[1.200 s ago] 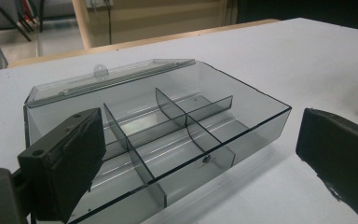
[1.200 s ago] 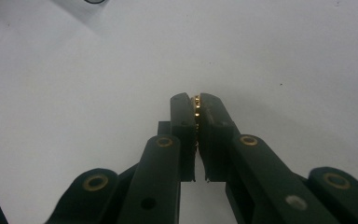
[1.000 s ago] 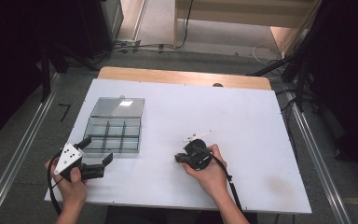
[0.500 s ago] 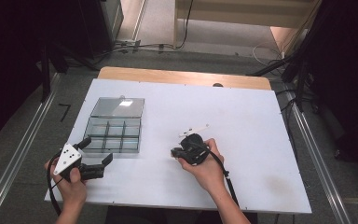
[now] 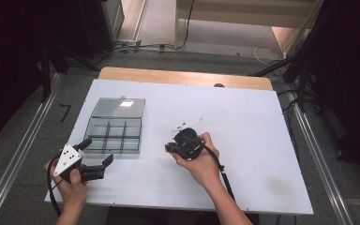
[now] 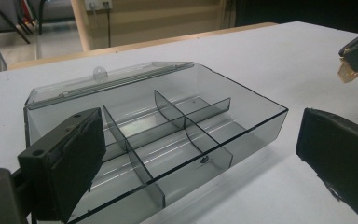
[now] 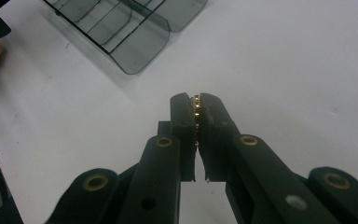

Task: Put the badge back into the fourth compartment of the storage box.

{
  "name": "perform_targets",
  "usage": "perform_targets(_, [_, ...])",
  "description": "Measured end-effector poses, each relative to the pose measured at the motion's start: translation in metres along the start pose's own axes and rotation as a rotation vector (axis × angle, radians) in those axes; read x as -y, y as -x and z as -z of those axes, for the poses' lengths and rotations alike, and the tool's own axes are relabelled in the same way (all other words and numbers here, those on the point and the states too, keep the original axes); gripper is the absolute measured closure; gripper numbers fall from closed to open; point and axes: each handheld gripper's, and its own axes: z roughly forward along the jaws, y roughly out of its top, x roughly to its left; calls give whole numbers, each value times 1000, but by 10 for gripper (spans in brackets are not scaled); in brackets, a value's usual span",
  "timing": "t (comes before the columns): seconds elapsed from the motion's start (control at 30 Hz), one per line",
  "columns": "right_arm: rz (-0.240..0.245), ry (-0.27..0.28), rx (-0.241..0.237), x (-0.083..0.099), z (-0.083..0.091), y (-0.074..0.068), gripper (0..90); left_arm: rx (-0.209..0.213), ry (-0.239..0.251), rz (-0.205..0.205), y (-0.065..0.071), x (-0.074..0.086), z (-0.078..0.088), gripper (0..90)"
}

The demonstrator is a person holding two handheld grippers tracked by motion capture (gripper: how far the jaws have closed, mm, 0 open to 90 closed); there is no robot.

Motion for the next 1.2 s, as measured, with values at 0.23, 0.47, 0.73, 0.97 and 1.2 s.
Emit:
perform_targets(0.23, [20,0,-4,-13,-3,-7,829,2,3,1,0,0,0,18])
perform_targets(0.47, [36,-1,-15,-26,-8,-12,829,5,5,3,0,0,0,18])
perform_targets(0.73, [43,9,-30,-40,-15,-18,829,6,1,-8,1,0,0,18])
perform_targets(0.97, [60,7,-37,-53,-22,-26,829,5,10,6,0,0,1,18])
perform_targets(1.2, [60,9,-44,-60,-26,-32,829,7,6,-4,1,0,1,18])
